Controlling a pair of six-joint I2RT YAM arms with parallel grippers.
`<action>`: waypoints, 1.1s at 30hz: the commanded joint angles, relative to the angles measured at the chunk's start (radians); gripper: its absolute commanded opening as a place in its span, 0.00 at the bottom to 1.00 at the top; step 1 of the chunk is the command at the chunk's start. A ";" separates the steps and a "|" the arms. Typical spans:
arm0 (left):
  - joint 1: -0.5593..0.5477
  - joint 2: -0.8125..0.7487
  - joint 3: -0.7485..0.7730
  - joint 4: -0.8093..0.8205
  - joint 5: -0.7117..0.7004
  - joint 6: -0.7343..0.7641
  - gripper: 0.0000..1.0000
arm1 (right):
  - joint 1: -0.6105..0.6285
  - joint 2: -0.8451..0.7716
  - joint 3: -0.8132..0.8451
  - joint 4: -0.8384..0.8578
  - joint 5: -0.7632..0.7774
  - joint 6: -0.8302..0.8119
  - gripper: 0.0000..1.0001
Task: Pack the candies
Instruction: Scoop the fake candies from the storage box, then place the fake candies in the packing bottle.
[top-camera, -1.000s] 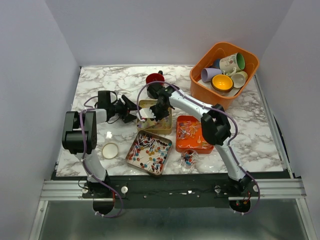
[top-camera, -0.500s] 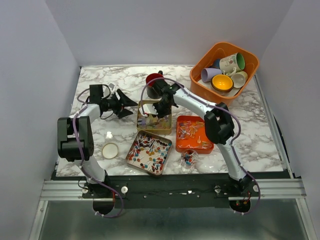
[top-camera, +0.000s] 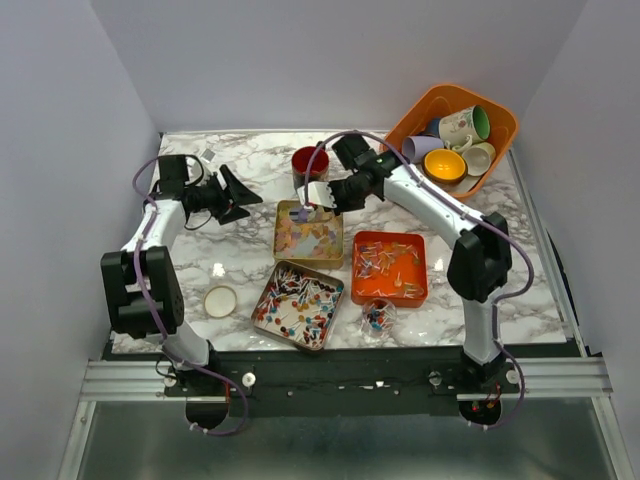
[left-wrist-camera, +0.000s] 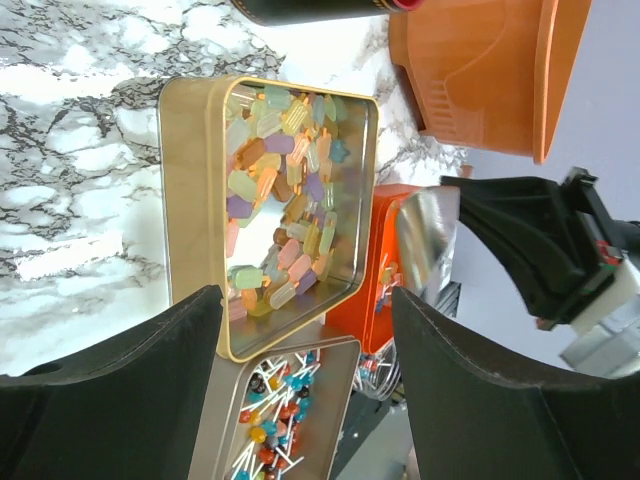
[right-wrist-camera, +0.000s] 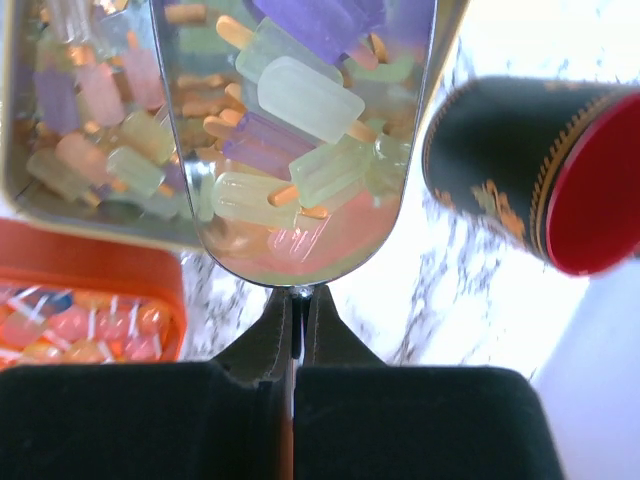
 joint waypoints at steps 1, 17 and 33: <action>0.004 -0.081 -0.011 -0.041 -0.022 0.057 0.77 | -0.004 -0.161 -0.130 0.018 0.033 0.045 0.01; 0.004 -0.349 -0.192 0.019 -0.106 0.000 0.79 | 0.016 -0.717 -0.609 -0.245 0.344 0.000 0.01; 0.024 -0.535 -0.278 0.047 -0.194 0.034 0.80 | 0.234 -0.899 -0.891 -0.403 0.650 0.092 0.01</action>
